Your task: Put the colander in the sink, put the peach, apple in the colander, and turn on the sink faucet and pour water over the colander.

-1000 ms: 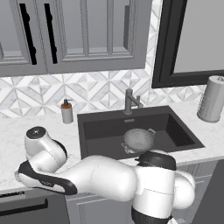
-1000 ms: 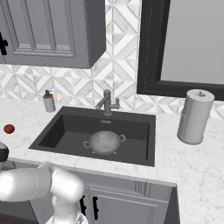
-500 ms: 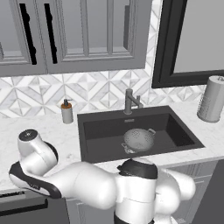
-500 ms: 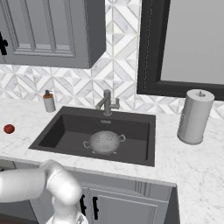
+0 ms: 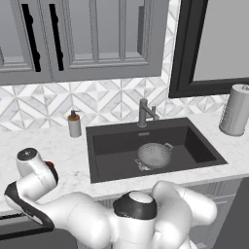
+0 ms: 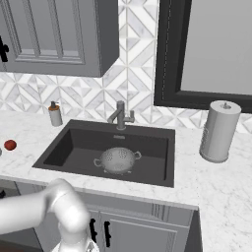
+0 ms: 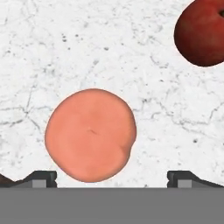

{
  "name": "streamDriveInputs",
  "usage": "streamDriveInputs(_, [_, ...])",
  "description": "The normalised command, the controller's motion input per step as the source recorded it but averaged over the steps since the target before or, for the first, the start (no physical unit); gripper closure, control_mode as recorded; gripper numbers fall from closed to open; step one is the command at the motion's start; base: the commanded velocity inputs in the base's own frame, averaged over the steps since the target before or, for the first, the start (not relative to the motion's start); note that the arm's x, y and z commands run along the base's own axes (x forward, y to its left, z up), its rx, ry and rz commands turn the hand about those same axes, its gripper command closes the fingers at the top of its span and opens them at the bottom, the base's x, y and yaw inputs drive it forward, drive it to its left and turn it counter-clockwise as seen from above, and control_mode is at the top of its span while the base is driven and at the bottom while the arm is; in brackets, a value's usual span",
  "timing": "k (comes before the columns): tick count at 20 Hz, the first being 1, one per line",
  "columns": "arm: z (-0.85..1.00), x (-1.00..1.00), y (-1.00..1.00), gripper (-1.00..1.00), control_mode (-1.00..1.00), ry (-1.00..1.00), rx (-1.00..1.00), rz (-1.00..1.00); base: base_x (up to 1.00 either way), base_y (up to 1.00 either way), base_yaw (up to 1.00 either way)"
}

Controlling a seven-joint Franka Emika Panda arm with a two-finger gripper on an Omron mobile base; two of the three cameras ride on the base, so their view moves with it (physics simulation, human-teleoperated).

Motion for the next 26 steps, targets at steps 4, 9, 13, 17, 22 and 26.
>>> streamDriveInputs(4, [-0.26,0.21,0.38,-1.00,-1.00,0.00,0.00,-0.05,0.00,0.00,0.00])
streamDriveInputs(9, [-0.27,0.20,0.23,-1.00,-1.00,0.00,0.00,-0.03,0.00,0.00,0.00])
streamDriveInputs(13, [-0.28,0.03,0.00,1.00,-1.00,0.00,0.00,-0.07,0.00,0.00,0.00])
streamDriveInputs(17, [-0.38,-0.07,-0.34,1.00,-1.00,-0.01,0.05,-0.18,0.00,0.00,0.00])
streamDriveInputs(22, [0.03,-0.50,-0.85,1.00,-1.00,-0.24,0.28,-0.23,0.00,0.00,0.00])
streamDriveInputs(26, [0.86,-0.59,-0.99,1.00,-1.00,-0.37,0.37,-0.13,0.00,0.00,0.00])
